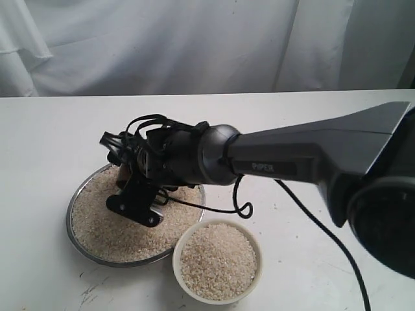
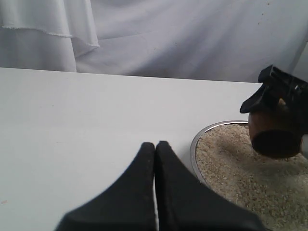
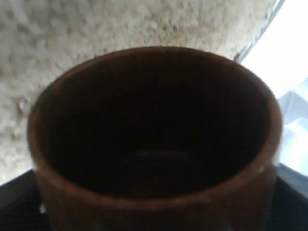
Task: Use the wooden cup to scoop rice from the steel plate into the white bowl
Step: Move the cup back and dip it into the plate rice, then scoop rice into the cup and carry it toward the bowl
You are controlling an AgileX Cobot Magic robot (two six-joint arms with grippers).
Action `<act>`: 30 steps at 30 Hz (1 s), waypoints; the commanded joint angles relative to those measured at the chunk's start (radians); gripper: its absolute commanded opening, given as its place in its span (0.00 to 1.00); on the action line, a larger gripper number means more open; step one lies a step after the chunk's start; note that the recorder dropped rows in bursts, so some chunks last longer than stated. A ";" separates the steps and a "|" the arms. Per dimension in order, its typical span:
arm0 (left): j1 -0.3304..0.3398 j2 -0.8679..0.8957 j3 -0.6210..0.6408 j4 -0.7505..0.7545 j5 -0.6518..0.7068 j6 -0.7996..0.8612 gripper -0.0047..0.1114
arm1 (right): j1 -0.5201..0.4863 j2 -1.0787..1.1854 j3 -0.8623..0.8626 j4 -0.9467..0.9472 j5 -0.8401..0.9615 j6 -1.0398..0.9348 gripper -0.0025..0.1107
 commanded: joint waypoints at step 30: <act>-0.002 -0.005 0.005 -0.001 -0.006 -0.003 0.04 | -0.053 -0.038 -0.130 0.793 0.229 -0.315 0.02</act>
